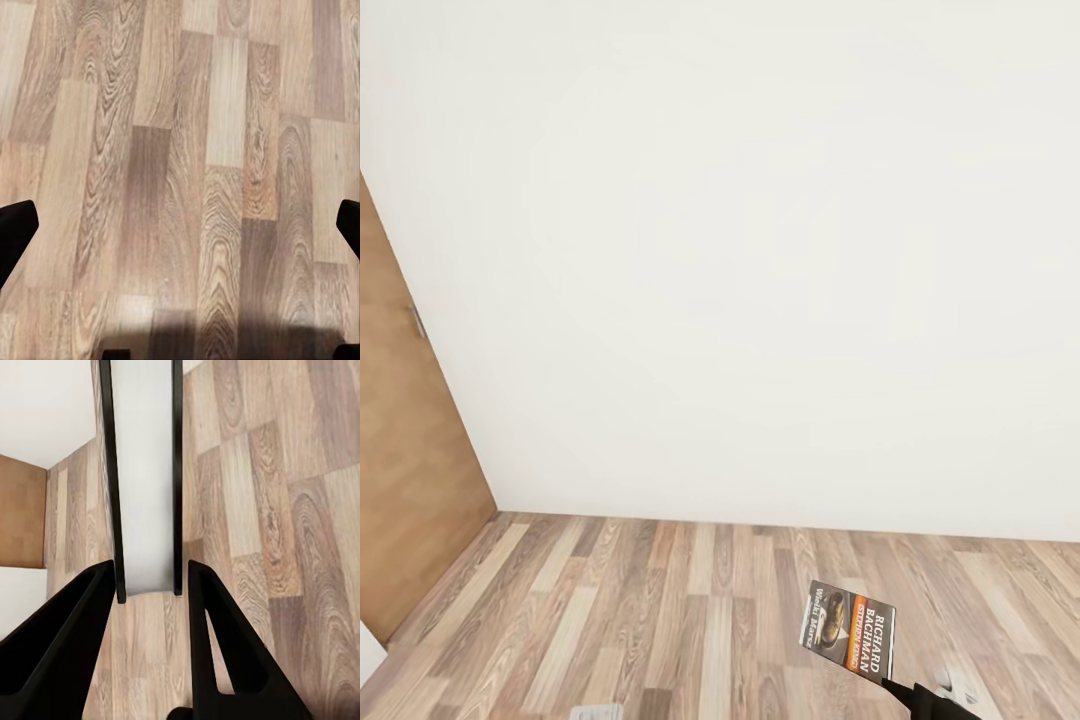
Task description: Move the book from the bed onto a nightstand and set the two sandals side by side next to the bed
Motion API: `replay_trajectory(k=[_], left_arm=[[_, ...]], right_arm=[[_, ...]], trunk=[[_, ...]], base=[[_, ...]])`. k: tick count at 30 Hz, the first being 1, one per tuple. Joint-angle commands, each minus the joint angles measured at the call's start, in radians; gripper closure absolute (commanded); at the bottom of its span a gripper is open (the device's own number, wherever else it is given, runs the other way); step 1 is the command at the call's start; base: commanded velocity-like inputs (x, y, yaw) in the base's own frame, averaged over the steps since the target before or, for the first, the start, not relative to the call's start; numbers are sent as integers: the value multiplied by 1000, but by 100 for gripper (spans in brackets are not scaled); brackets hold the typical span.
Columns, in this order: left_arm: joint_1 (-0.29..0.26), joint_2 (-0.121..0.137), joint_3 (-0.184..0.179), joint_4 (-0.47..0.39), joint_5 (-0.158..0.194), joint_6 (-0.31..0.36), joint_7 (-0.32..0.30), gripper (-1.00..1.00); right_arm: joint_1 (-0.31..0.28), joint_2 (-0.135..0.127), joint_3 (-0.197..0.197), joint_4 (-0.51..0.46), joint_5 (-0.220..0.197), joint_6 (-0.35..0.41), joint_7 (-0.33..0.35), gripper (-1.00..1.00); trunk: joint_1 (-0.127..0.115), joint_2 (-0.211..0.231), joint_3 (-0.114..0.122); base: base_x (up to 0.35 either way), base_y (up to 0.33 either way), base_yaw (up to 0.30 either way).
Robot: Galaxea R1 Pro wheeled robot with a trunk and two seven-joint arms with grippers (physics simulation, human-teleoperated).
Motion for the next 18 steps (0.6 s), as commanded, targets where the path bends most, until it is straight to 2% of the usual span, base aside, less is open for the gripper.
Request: replay_trajectory(k=[1,18], left_arm=[[-1,0,-8,1,10,-4,-2,-100],[-1,0,-8,1,10,-4,-2,-100]], right_arm=[[-1,0,-11,-1,-3,11,4,100],[-1,0,-11,0,-3,10,4,100]], trunk=[[1,-1,-2],[1,-1,-2]], base=[[309,0,0],[309,0,0]])
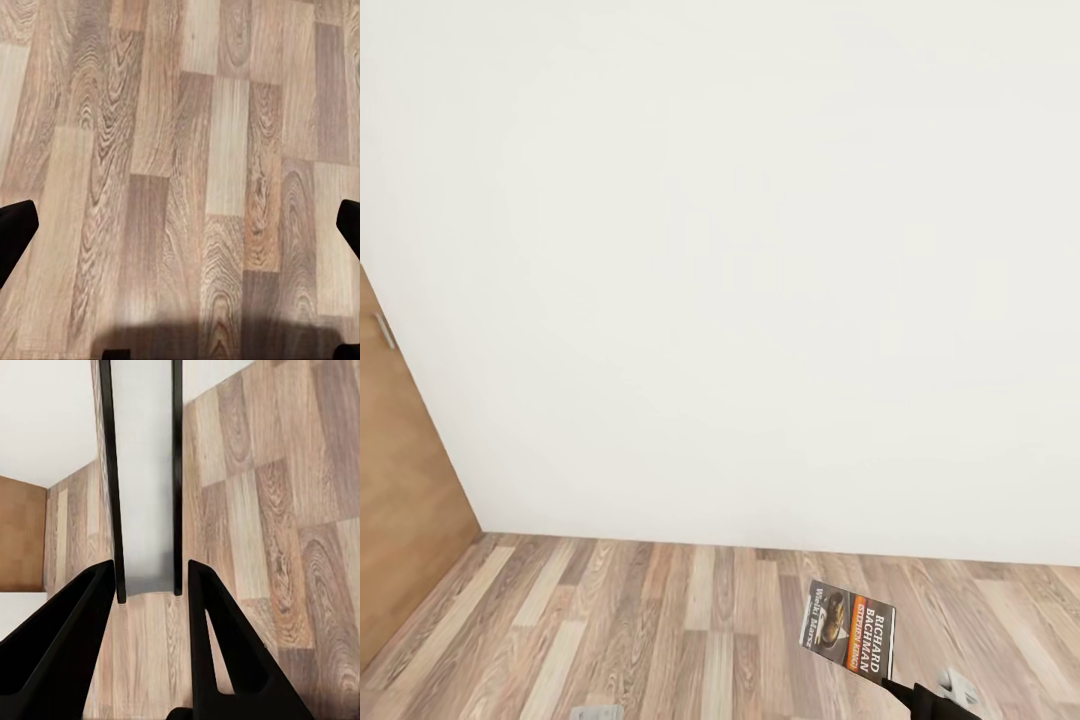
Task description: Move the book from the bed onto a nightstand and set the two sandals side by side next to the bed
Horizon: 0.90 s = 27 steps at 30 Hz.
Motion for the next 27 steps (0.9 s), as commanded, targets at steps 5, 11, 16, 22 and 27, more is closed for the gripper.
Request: replay_trajectory(k=[5,11,16,22,27], left_arm=[[-1,0,-8,2,11,-4,-2,-100],[-1,0,-8,1,10,-4,-2,-100],[-1,0,-8,1,11,-4,-2,-100],[-1,0,-8,1,11,-4,-2,-100],[-1,0,-8,1,10,-4,-2,-100]], right_arm=[[-1,0,-11,-1,-3,10,4,100],[-1,0,-11,0,-3,10,4,100],[-1,0,-11,-1,-3,10,4,100],[-1,0,-11,-1,-3,10,4,100],[-1,0,-11,-1,-3,10,4,100]], trunk=[[1,-1,-2],[1,-1,-2],[1,-1,-2],[1,-1,-2],[1,-1,-2]], base=[[310,0,0],[309,-1,0],[309,-75,0],[309,-115,0],[309,-131,0]])
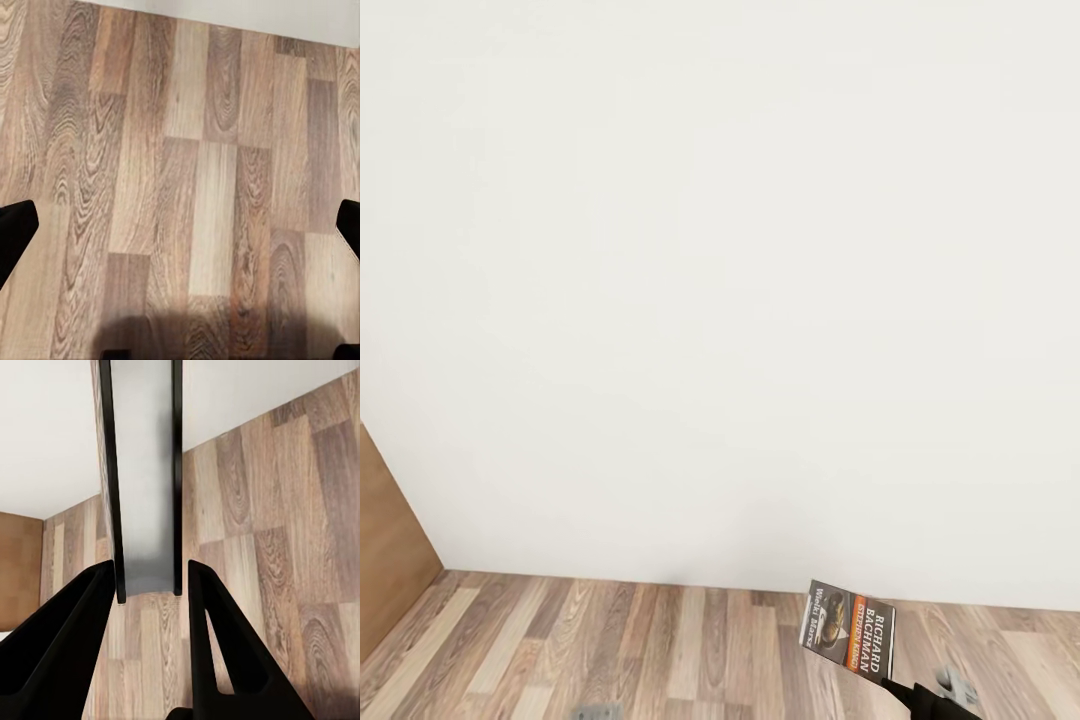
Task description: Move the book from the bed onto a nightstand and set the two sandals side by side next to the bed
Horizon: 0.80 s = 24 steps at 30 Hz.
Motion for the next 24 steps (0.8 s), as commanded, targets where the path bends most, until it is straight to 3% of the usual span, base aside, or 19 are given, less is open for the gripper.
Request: replay_trajectory(k=[1,24], left_arm=[[-1,0,-8,1,10,-4,-2,-100],[-1,0,-8,1,11,-4,-2,-100]], right_arm=[[-1,0,-11,0,-3,11,4,100],[-1,0,-11,0,-3,11,4,100]], trunk=[[1,-1,-2],[1,-1,-2]], base=[[309,-138,0],[310,-132,0]])
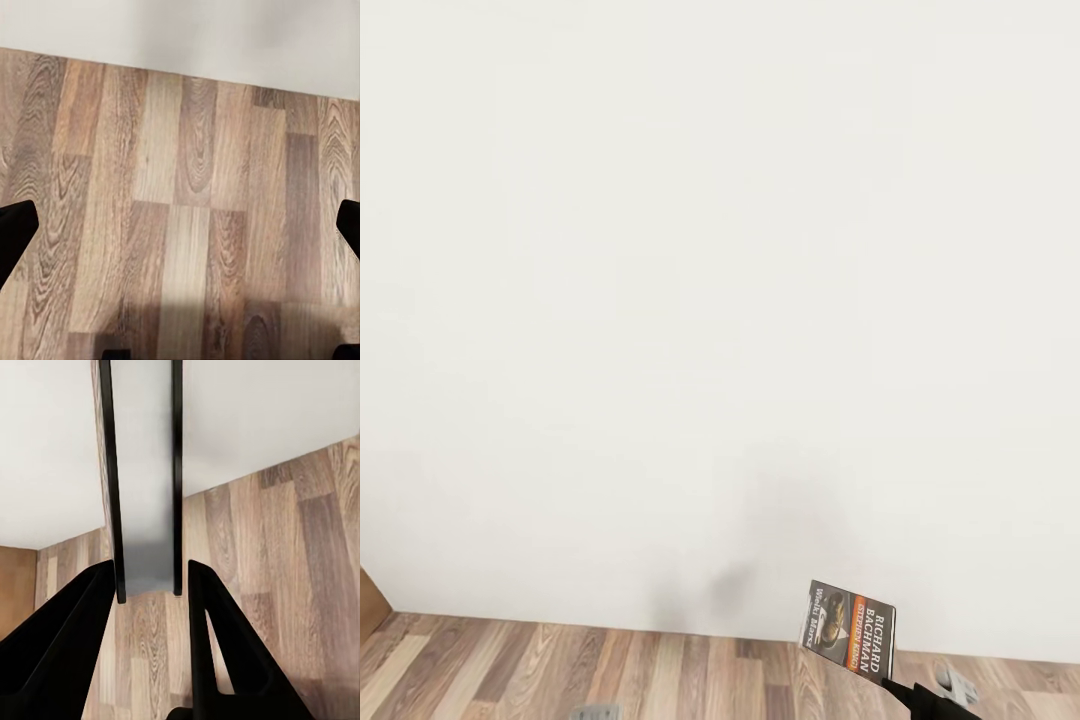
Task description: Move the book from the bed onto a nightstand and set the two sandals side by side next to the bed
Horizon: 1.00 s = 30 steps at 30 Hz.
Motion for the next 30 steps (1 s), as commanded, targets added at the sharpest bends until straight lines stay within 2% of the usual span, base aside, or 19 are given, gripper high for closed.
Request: replay_trajectory(k=[1,17,30], left_arm=[[-1,0,-8,1,10,-4,-2,-100],[-1,0,-8,1,13,-4,-2,-100],[-1,0,-8,1,13,-5,-2,-100]], right_arm=[[-1,0,-11,-1,-3,11,4,100],[-1,0,-11,-1,-3,10,4,100],[-1,0,-11,-1,-3,11,4,100]], trunk=[[1,-1,-2],[1,-1,-2],[1,-1,-2]], base=[[320,-31,0],[313,-4,-34],[61,0,-218]])
